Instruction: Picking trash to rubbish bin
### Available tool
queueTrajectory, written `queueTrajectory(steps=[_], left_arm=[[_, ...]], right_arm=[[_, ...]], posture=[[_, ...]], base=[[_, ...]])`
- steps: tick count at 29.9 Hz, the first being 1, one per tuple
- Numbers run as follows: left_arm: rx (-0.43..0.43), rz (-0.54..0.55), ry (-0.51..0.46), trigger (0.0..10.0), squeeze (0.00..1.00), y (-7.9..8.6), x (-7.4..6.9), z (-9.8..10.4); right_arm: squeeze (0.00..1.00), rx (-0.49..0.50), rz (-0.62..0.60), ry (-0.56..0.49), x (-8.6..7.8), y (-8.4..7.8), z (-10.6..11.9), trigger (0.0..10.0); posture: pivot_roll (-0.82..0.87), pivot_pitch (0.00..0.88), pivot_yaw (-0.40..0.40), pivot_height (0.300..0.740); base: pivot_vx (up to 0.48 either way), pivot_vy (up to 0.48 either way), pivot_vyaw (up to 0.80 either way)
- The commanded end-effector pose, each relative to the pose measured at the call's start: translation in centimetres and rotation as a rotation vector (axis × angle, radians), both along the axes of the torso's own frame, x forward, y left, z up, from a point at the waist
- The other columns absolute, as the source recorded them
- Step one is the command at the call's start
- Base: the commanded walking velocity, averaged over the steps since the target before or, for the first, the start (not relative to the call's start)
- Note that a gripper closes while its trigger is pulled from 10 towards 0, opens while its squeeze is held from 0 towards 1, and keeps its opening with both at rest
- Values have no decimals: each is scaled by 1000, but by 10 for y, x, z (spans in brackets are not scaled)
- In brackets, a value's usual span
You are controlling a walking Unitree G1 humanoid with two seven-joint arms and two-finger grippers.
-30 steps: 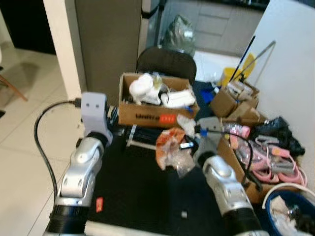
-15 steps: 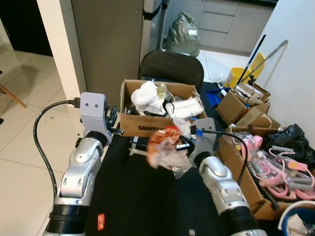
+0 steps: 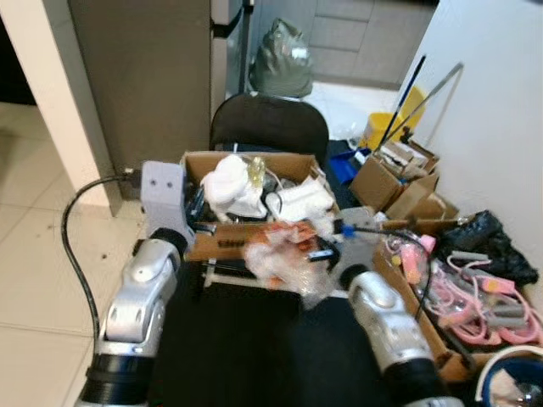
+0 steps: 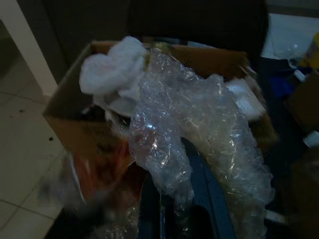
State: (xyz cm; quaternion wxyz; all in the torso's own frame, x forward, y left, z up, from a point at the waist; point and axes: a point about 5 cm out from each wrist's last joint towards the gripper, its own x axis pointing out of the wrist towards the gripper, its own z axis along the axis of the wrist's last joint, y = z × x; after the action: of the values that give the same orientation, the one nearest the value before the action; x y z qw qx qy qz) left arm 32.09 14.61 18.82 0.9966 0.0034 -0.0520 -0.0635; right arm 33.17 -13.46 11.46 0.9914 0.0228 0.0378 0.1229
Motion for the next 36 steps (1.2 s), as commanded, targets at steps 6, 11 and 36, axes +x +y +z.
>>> queueTrajectory(steps=[6, 11, 36], left_arm=[[8, 18, 15, 10000, 0, 5, -1, -2], [11, 17, 21, 10000, 0, 5, -3, -4], [43, -7, 43, 10000, 0, 5, -4, -6]], right_arm=[[0, 7, 18, 3, -1, 6, -2, 10000], [0, 7, 26, 2, -1, 6, -2, 10000], [0, 37, -100, -188, 37, 5, 49, 10000]], posture=[[-15, 81, -76, 740], [-13, 87, -78, 740], [3, 98, -60, 740]], base=[[420, 0, 0], [422, 0, 0], [419, 0, 0]])
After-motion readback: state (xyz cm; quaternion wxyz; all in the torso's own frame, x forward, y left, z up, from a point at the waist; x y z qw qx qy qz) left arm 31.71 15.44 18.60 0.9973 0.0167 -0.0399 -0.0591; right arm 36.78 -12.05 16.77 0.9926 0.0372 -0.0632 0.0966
